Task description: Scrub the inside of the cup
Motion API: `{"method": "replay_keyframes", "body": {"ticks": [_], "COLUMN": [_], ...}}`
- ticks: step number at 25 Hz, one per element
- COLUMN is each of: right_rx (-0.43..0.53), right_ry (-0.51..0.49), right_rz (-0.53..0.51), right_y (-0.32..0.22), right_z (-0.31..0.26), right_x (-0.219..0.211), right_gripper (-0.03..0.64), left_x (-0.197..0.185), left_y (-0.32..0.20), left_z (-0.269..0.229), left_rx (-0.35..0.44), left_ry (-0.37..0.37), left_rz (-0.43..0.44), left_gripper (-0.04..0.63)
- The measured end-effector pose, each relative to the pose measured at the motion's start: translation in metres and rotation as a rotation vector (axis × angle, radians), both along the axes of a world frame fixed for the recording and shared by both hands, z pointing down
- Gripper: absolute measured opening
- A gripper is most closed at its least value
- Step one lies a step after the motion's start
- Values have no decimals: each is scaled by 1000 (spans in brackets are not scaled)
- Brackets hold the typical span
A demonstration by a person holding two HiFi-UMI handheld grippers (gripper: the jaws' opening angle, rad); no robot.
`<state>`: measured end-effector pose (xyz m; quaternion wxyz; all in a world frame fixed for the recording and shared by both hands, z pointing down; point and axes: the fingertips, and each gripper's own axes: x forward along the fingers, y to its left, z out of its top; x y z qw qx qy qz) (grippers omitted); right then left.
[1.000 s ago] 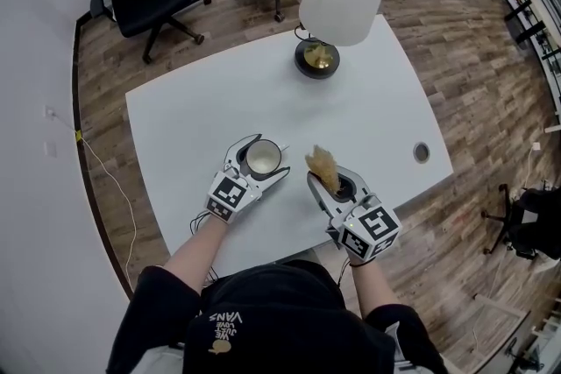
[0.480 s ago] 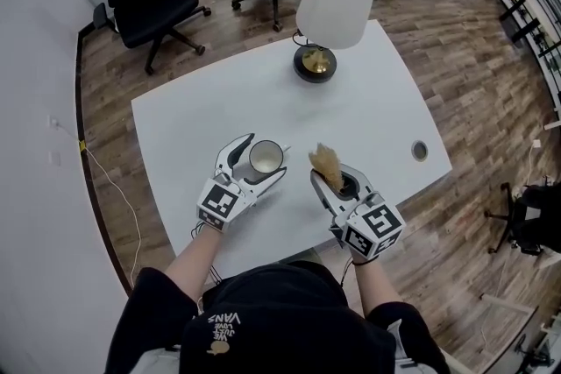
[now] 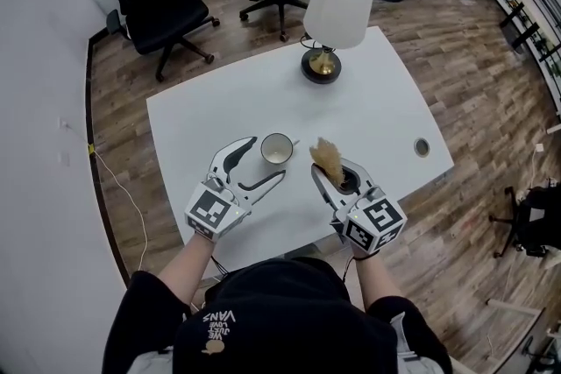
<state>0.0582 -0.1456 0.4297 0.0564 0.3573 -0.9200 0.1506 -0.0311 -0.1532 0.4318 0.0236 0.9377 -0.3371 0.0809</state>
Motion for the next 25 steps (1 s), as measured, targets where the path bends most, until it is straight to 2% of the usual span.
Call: {"method": "replay_keyframes", "body": {"ticks": [3,5,10,17,25], "right_rx": [14,24,43,60,74], "right_ry": [0,-1,6,24,35], "right_rz": [-1,0,8,28,30], "right_y": [10,16,36,59,74], "right_z": [-5,-10,-16,-22,-25], "right_x": [-4,-7,-14,-16,-26], "right_gripper": [95,95,95,95,95], "left_x": [-4,-7,-22,-32,-36], "left_y": [17,25,46,70,86], "left_z": [-23,-37,-47,-51,-51], "left_rx": [35,43,41,36,15], "left_ry": [22,38,19,3,42], "left_rz": [11,18,11,0,-1], "left_gripper": [222,181,72,11,11]}}
